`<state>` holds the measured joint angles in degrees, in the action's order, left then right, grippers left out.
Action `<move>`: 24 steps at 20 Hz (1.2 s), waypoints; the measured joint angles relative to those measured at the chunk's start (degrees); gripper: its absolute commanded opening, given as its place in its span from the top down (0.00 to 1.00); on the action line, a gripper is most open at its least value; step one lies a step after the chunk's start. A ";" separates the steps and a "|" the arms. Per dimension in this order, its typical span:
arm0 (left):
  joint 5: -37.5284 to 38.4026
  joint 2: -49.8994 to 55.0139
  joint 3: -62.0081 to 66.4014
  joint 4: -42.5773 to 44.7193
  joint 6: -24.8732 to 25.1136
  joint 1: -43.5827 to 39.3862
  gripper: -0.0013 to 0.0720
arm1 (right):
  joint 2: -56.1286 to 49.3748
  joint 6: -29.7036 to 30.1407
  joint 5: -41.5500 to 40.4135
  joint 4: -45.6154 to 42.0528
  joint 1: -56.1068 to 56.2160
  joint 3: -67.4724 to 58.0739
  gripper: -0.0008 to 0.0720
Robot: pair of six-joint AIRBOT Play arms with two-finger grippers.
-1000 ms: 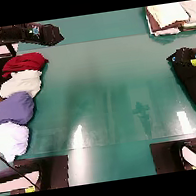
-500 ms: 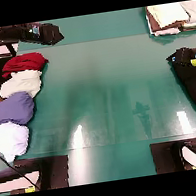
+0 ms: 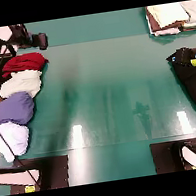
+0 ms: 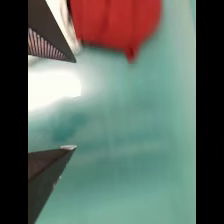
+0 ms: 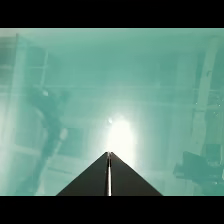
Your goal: Fold the shirts.
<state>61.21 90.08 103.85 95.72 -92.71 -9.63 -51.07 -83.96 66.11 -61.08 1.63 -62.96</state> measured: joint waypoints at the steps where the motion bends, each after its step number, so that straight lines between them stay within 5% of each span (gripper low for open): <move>1: -0.24 2.12 0.00 1.44 -0.52 1.68 0.13 | 0.02 0.00 0.00 0.00 0.00 0.00 0.97; 12: -11.47 19.17 0.02 5.49 -3.13 13.60 0.13 | 0.02 0.04 0.02 -0.13 0.00 0.00 0.97; 13: -12.52 19.63 0.02 5.44 -3.19 13.84 0.21 | 0.02 0.02 0.00 -0.15 0.00 0.00 0.97; 15: -13.73 20.20 0.04 5.51 -3.26 14.23 0.93 | 0.02 0.04 -0.33 -0.15 0.00 0.00 0.97; 24: -11.43 9.25 9.09 5.35 -2.54 12.28 0.95 | 0.02 0.07 -3.74 -0.13 0.00 -5.99 0.97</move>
<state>49.78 99.33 112.95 101.08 -95.24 2.66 -51.05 -83.90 62.37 -61.21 1.63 -68.95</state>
